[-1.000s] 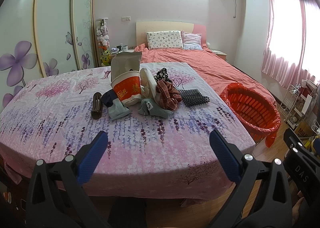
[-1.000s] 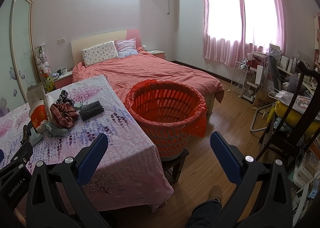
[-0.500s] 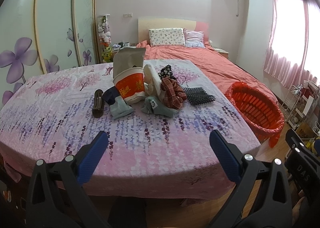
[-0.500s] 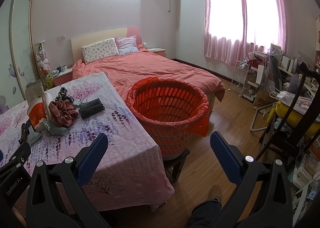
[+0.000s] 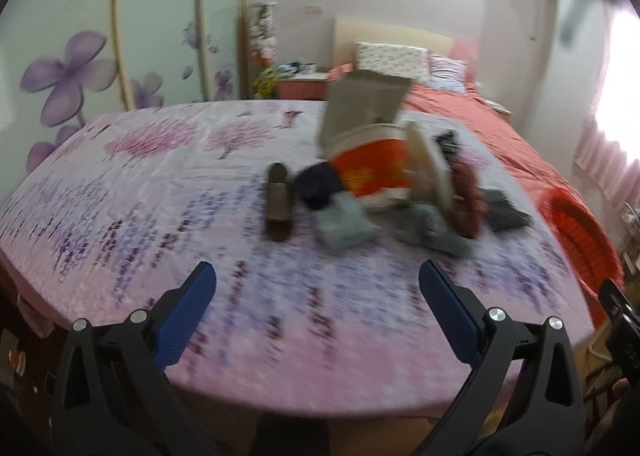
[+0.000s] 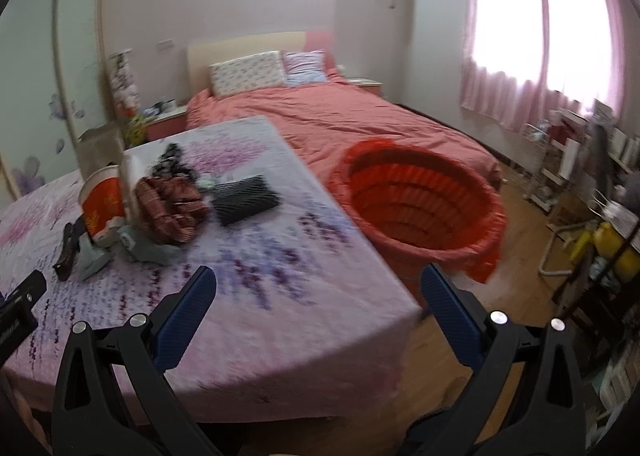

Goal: Collect trash
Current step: 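Grasp the brown wooden comb with the left tool while the right tool grasps the black mesh pad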

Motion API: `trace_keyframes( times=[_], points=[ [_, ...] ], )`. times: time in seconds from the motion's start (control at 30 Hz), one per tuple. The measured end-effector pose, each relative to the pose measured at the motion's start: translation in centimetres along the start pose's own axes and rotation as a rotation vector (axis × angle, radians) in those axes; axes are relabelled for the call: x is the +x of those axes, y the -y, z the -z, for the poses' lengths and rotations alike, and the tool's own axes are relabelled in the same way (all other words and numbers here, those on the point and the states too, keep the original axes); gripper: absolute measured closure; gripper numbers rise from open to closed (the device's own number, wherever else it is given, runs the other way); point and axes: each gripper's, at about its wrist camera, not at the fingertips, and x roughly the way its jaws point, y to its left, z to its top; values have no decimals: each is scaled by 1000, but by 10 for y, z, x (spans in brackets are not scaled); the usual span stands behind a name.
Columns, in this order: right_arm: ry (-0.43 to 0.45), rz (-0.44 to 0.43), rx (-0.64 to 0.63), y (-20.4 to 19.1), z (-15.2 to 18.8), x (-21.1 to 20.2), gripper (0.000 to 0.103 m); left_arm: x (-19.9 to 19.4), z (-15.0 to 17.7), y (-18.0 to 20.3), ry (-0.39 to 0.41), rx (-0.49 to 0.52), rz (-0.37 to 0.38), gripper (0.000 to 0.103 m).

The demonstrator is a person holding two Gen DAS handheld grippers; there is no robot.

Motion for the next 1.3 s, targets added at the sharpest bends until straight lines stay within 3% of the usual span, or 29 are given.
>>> trace_keyframes(
  times=[0.23,0.43,0.7,0.77,0.83,1.1,1.3],
  points=[
    [-37,-102,-16,-32,-21,32,2,46,-24,-39,-46,-44,-50,4],
    [-93,-113,9,-38,-45,82,11,78,-38,-52,-81,-45,-45,6],
    [-224,-110,33,-43,-60,145,14,108,-41,-58,-139,-66,-16,8],
    [-247,-98,10,-49,-60,155,17,115,-40,-58,-153,-68,-5,12],
    [-279,-99,-10,-53,-58,164,28,119,-40,-57,-164,-67,3,17],
    [-272,-131,-43,-58,-55,160,49,136,-41,-56,-208,-71,29,30],
    [-272,-129,-31,-60,-59,163,48,142,-42,-46,-217,-43,15,31]
  ],
)
